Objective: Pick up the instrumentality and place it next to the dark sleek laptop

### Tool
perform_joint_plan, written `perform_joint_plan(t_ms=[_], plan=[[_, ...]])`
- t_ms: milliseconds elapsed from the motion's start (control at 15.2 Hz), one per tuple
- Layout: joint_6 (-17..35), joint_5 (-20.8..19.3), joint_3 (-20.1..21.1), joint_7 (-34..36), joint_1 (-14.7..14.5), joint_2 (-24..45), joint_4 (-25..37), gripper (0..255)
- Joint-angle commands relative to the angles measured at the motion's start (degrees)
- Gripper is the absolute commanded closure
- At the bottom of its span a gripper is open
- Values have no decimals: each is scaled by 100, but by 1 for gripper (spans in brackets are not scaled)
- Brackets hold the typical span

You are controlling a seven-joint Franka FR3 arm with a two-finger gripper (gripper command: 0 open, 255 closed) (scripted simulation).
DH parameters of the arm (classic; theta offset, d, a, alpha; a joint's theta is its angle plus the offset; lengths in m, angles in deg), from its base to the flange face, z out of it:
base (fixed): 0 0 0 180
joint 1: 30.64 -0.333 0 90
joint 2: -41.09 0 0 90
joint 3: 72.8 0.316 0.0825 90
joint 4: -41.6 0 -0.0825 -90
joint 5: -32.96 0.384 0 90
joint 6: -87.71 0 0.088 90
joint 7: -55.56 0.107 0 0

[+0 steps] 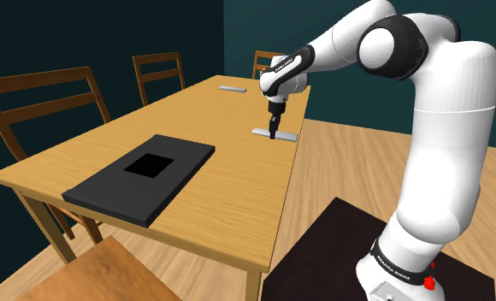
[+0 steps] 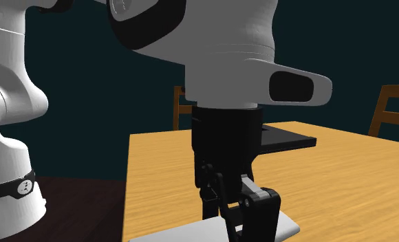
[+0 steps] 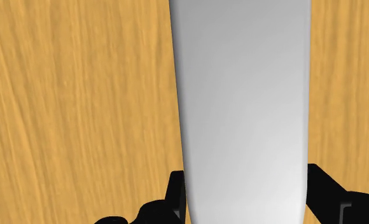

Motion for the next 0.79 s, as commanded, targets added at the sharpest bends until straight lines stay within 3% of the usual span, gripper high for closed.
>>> perform_joint_plan(t_ms=[0, 726], plan=[[0, 0, 1, 0, 0, 3, -2, 255], [-198, -34, -12, 21, -9, -103, 95, 255]])
